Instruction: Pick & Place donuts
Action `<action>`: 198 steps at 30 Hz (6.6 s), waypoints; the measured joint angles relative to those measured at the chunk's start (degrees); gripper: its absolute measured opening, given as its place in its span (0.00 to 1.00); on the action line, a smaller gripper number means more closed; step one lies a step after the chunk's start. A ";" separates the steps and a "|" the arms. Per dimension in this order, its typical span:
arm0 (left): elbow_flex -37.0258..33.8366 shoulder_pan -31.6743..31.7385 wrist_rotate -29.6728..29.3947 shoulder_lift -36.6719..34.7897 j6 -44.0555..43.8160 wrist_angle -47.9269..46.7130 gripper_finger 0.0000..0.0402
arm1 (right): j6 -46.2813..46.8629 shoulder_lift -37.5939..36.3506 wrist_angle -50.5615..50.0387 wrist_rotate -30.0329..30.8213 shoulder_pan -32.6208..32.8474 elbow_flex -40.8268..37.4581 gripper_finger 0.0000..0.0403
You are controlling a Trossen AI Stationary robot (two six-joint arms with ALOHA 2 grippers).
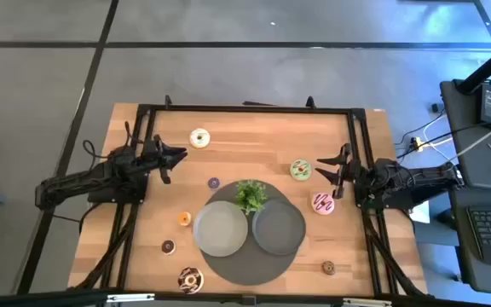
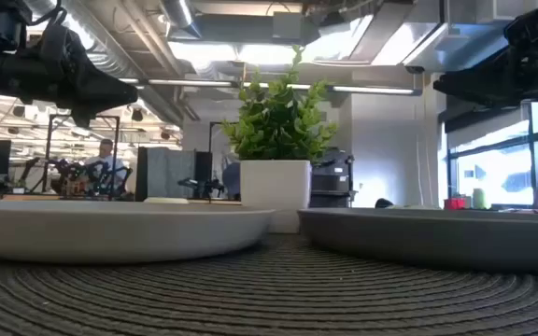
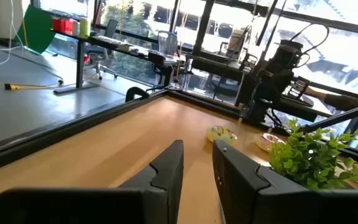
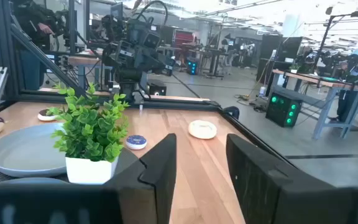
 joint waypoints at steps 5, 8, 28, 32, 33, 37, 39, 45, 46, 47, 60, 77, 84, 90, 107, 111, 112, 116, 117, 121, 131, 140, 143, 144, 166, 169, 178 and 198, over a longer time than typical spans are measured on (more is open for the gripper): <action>-0.01 0.01 0.01 0.00 -0.01 0.02 0.20 | 0.01 0.01 0.00 0.00 0.00 0.00 0.35; 0.00 0.00 0.02 0.00 0.00 0.02 0.20 | 0.00 0.02 0.00 -0.01 -0.02 0.00 0.35; 0.00 0.01 0.00 0.00 -0.01 0.02 0.20 | 0.00 0.00 0.00 0.00 -0.01 0.00 0.35; 0.00 0.01 0.00 0.00 0.00 0.02 0.21 | 0.00 0.02 0.00 0.00 0.00 0.00 0.35; 0.00 0.02 0.00 0.00 0.00 0.02 0.21 | 0.00 0.00 0.00 -0.01 0.00 0.00 0.35; -0.01 0.01 0.02 0.00 0.00 0.02 0.20 | 0.00 0.01 0.00 0.00 0.00 0.00 0.35; 0.00 0.01 0.01 0.00 -0.01 0.01 0.21 | 0.01 0.00 0.00 0.00 0.00 0.00 0.35; 0.00 0.02 0.00 0.00 0.00 0.02 0.20 | 0.00 0.01 0.00 -0.01 0.00 0.00 0.35; 0.00 0.02 0.01 0.00 0.00 0.02 0.20 | 0.01 0.02 0.00 -0.01 0.00 0.00 0.35; 0.00 0.02 0.00 0.00 0.00 0.02 0.20 | 0.00 0.01 0.00 0.01 0.00 0.00 0.35; 0.00 0.02 0.00 0.00 -0.02 0.02 0.21 | 0.01 0.00 0.00 0.00 0.00 0.00 0.35; 0.00 0.00 0.01 0.00 0.00 0.02 0.20 | 0.00 0.00 0.00 0.00 0.00 0.00 0.35; -0.01 0.02 0.02 0.00 -0.01 0.02 0.21 | 0.00 0.00 0.00 -0.01 -0.02 0.00 0.35; 0.00 0.00 0.00 0.00 0.00 0.02 0.21 | 0.01 0.00 0.00 0.00 -0.01 0.00 0.35; 0.00 0.00 -0.44 0.00 -4.36 0.04 0.20 | 20.01 0.02 0.04 -0.03 -0.01 -0.01 0.35; 0.00 0.02 -0.44 0.00 -4.48 0.04 0.21 | 20.81 0.04 0.02 0.01 -0.01 0.00 0.35; -0.01 0.01 -0.44 0.00 -4.48 0.04 0.21 | 20.28 0.04 0.02 0.29 0.00 0.00 0.35; -0.02 0.02 -0.44 0.00 -4.50 0.04 0.20 | 19.28 0.04 0.10 2.40 -0.01 -0.01 0.35; 0.00 0.02 -0.44 0.00 -4.50 0.04 0.20 | 19.30 0.04 0.13 2.99 -0.02 0.00 0.35; 0.00 0.01 -0.44 0.00 -4.50 0.04 0.21 | 19.69 0.13 0.13 3.16 -0.01 -0.01 0.36; 0.00 0.01 -0.44 0.00 -4.50 0.04 0.21 | 19.55 0.13 0.46 7.05 -0.01 -0.01 0.59; 0.00 0.02 -0.44 0.00 -4.72 0.04 0.21 | 26.28 0.71 0.11 8.54 -0.02 0.57 0.67; 0.00 0.02 -0.42 0.00 -4.72 0.07 0.21 | 29.79 2.32 0.59 7.54 -0.02 2.76 0.67; 0.00 0.00 -0.43 0.00 -4.72 0.18 0.21 | 30.02 3.26 0.07 7.45 -0.02 3.38 0.67; 0.00 0.07 -0.59 0.00 -5.99 2.36 0.20 | 50.99 48.71 -12.78 2.20 -10.98 15.89 0.57; 0.00 0.07 -0.59 0.00 -6.01 2.38 0.20 | 50.99 53.61 -13.33 -0.36 -12.83 16.78 0.54; 0.00 0.07 -0.60 0.00 -6.01 2.38 0.20 | 49.25 63.71 -12.86 -1.14 -16.28 17.42 0.48; 0.00 0.07 -0.94 0.00 -2.49 2.36 0.20 | 35.33 65.53 -21.39 -6.21 -13.01 29.52 0.03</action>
